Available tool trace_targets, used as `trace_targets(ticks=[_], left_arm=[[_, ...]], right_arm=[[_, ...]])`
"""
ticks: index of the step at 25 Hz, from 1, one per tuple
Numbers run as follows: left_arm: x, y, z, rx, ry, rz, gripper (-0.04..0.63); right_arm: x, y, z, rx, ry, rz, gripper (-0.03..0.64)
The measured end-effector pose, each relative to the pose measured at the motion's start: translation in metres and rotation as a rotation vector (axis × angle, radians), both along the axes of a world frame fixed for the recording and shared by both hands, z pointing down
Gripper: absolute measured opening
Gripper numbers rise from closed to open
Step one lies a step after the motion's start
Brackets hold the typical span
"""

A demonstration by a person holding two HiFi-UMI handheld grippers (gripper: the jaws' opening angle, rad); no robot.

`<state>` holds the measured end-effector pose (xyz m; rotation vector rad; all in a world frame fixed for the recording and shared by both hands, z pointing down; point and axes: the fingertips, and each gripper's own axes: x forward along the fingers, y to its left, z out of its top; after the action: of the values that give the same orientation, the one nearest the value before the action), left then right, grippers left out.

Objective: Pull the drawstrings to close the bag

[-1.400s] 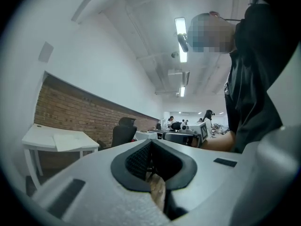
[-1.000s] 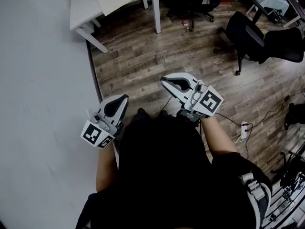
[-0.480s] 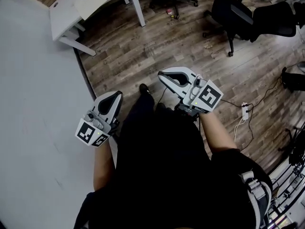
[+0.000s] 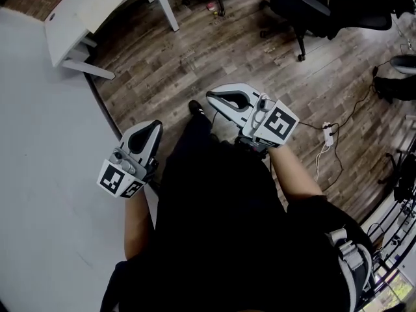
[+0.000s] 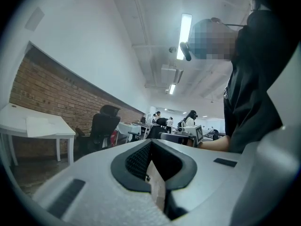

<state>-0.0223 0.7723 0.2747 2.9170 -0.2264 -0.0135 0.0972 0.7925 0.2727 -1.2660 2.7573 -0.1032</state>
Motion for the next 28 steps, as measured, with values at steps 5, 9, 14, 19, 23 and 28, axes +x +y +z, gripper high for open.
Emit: trace_targets(ticks=[5,9,14,19,23,28], left_arm=[[0.008,-0.021,0.006,-0.029,0.013,0.0,0.017],[0.013,-0.044,0.012,-0.047,0.015,-0.011,0.017],[0.017,-0.085,0.017,-0.064,0.019,-0.035,0.017],[0.029,-0.137,0.022,-0.084,0.024,-0.047,0.017],[0.039,-0.181,0.021,-0.088,0.04,-0.048,0.017],[0.043,-0.227,0.017,-0.075,0.072,-0.072,0.017]], right_arm=[[0.008,-0.021,0.01,-0.045,0.032,0.012,0.006],[0.011,-0.046,0.014,-0.064,0.041,-0.006,0.006],[0.015,-0.091,0.015,-0.073,0.05,-0.029,0.006],[0.027,-0.141,0.009,-0.083,0.062,-0.036,0.006],[0.041,-0.182,0.003,-0.085,0.088,-0.021,0.006],[0.048,-0.228,-0.001,-0.079,0.108,-0.029,0.006]])
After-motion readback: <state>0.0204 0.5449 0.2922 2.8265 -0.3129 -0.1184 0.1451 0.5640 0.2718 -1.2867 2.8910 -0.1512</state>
